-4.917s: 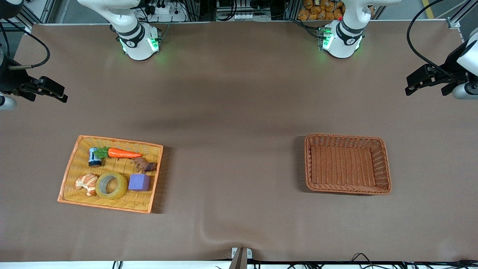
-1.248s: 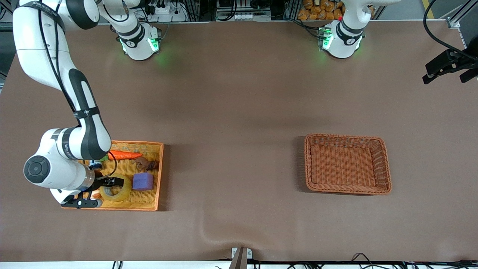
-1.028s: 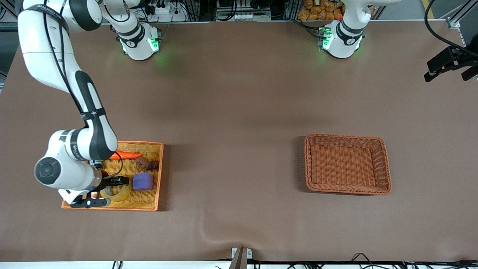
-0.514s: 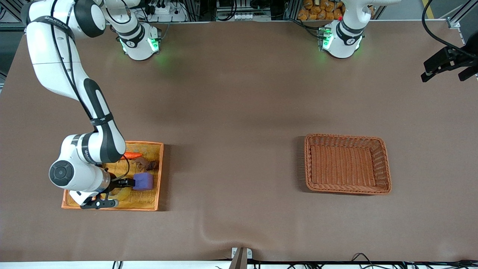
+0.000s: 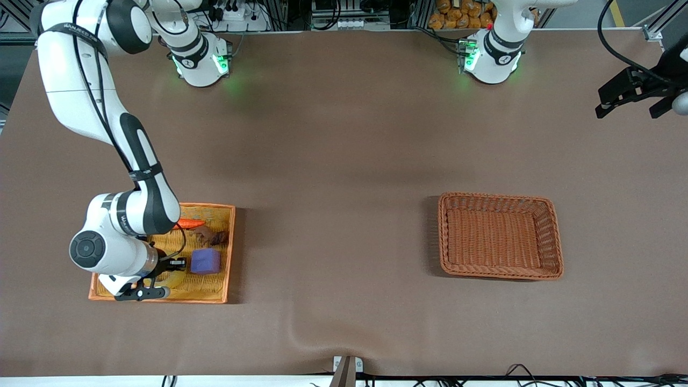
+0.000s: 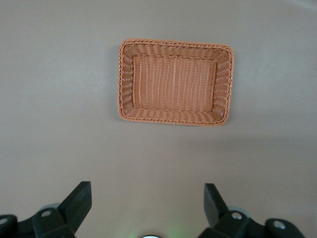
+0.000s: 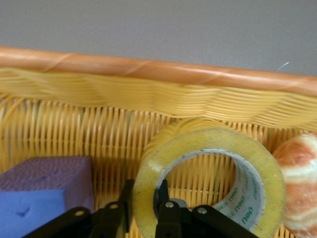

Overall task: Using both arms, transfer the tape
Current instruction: 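Close the right gripper on the tape roll's rim and lift it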

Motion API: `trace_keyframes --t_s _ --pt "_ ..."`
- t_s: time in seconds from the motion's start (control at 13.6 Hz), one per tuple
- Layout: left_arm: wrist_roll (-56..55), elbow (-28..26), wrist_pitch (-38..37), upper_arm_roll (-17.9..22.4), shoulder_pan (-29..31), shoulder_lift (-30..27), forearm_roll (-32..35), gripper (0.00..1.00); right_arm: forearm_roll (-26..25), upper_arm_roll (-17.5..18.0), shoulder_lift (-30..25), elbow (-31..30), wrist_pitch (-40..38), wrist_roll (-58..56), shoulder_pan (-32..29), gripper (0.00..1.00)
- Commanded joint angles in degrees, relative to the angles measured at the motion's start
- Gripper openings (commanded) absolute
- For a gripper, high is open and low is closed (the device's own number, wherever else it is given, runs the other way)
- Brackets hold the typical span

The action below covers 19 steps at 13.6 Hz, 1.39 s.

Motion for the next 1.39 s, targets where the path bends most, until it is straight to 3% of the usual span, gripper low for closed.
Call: trace_keyframes --t_s 0.0,0.44,0.81,1.03,1.32 --pt "0.37 -0.24 0.63 -0.57 -0.03 -0.23 -0.3 1.0 0.59 0.46 0.07 1.2 -0.32 0.38 -2.32 0.0" --pt "0.1 -0.42 -0.16 -1.53 0.32 -0.24 -0.21 1.0 1.48 0.9 -3.43 1.47 -5.13 1.08 -1.71 0.0" --pt "-0.07 -0.42 0.37 -1.89 0.14 0.2 0.05 1.0 1.3 1.07 -10.81 1.47 -11.82 1.34 0.66 0.0" --pt "-0.16 -0.5 0.46 -1.89 0.05 0.91 0.05 1.0 0.61 1.08 -14.07 1.38 -15.85 9.48 8.55 0.0" --pt "-0.16 -0.85 0.63 -1.97 0.05 0.91 -0.04 1.0 0.51 0.81 -12.94 1.47 -15.17 30.72 21.39 0.0"
